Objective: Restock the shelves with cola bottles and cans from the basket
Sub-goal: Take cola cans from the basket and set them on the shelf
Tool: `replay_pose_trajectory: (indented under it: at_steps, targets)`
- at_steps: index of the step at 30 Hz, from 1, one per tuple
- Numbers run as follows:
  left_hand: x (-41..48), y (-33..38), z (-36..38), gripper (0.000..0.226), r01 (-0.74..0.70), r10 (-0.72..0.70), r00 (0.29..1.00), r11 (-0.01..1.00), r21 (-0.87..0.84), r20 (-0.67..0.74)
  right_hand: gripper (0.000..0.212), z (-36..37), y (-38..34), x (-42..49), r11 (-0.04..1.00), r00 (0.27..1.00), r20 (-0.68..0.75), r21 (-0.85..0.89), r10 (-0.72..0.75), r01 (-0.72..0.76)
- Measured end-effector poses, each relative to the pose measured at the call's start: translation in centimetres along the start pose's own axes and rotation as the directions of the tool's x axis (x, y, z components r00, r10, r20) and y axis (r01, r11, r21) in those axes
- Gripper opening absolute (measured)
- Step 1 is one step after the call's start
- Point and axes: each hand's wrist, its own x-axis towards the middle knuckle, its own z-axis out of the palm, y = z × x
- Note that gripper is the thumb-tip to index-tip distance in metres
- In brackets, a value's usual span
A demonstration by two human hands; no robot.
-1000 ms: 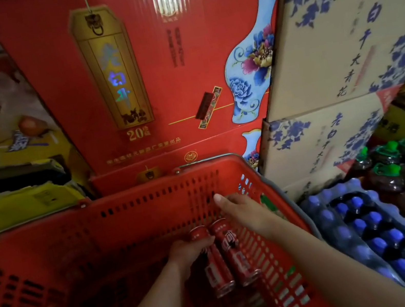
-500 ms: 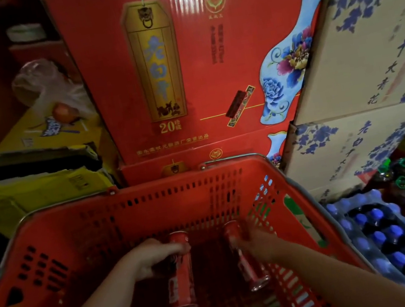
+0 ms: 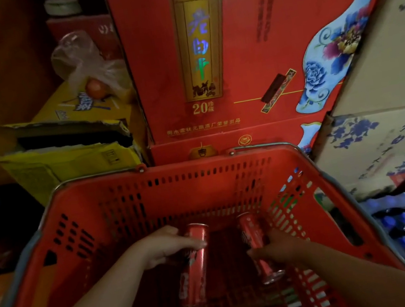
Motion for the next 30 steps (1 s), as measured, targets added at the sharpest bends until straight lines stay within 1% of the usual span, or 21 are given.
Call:
replay_pose_trajectory:
  at_steps: [2, 4, 7, 9, 11, 13, 14, 17, 19, 20, 22, 24, 26, 27, 30]
  targets:
    - [-1.1, 0.6, -0.6, 0.03, -0.029, 0.029, 1.0, 1.0, 0.003, -0.01, 0.016, -0.2, -1.0, -0.4, 1.0, 1.0, 0.016, -0.008, -0.003, 0.003]
    - [-2.2, 1.1, -1.4, 0.034, -0.063, 0.063, 0.998, 0.998, -0.002, -0.031, 0.01, -0.3, -2.4, -1.0, 0.998, 0.999, 0.051, 0.054, -0.016, 0.013]
    - [-3.7, 1.4, -2.4, 0.059, -0.176, 0.172, 0.982, 0.984, -0.039, -0.077, 0.016, -0.8, -4.9, -2.6, 0.975, 0.984, 0.129, 0.204, -0.121, 0.094]
    - [-5.1, 1.6, -2.8, 0.066, -0.236, 0.224, 0.965, 0.968, -0.083, -0.136, 0.021, -1.1, -7.0, -3.8, 0.939, 0.957, 0.185, 0.305, -0.223, 0.16]
    - [-6.9, 2.0, -2.7, 0.061, -0.304, 0.269, 0.937, 0.942, -0.141, -0.225, 0.031, -1.5, -9.0, -5.2, 0.894, 0.919, 0.233, 0.396, -0.318, 0.209]
    - [-8.9, 2.5, -2.4, 0.05, -0.374, 0.304, 0.898, 0.908, -0.189, -0.319, 0.037, -1.7, -10.6, -6.2, 0.856, 0.878, 0.274, 0.458, -0.393, 0.24]
    - [-9.9, 2.9, -2.2, 0.046, -0.409, 0.318, 0.874, 0.89, -0.202, -0.368, 0.037, -1.8, -11.3, -6.5, 0.843, 0.861, 0.292, 0.479, -0.417, 0.246]
    - [-12.9, 3.3, -1.3, 0.044, -0.51, 0.336, 0.777, 0.831, -0.219, -0.533, 0.037, -2.0, -13.2, -7.7, 0.824, 0.802, 0.363, 0.503, -0.475, 0.261]
    - [-15.2, 3.6, -0.2, 0.03, -0.558, 0.307, 0.699, 0.799, -0.224, -0.646, 0.041, -1.9, -14.3, -8.5, 0.813, 0.745, 0.423, 0.515, -0.516, 0.27]
    - [-16.3, 3.7, 0.3, 0.025, -0.578, 0.274, 0.664, 0.779, -0.244, -0.696, 0.041, -1.8, -14.9, -9.0, 0.807, 0.715, 0.453, 0.528, -0.532, 0.266]
    - [-18.3, 3.4, 1.3, 0.025, -0.617, 0.209, 0.598, 0.736, -0.279, -0.774, 0.041, -1.2, -15.9, -9.6, 0.798, 0.659, 0.502, 0.542, -0.56, 0.265]
    - [-20.3, 2.6, 2.4, 0.036, -0.642, 0.153, 0.517, 0.72, -0.263, -0.843, 0.043, -0.2, -16.9, -10.4, 0.803, 0.613, 0.545, 0.523, -0.573, 0.285]
    - [-22.6, 1.6, 3.7, 0.037, -0.654, 0.067, 0.427, 0.712, -0.256, -0.902, 0.044, 1.0, -17.9, -11.6, 0.8, 0.556, 0.587, 0.522, -0.588, 0.294]
    - [-24.1, 0.9, 4.6, 0.036, -0.66, 0.025, 0.386, 0.706, -0.257, -0.922, 0.044, 1.8, -18.3, -12.4, 0.801, 0.524, 0.614, 0.524, -0.59, 0.288]
    - [-28.6, -1.3, 7.5, 0.036, -0.667, -0.073, 0.3, 0.697, -0.264, -0.951, 0.047, 4.7, -19.1, -15.2, 0.813, 0.43, 0.691, 0.514, -0.582, 0.275]
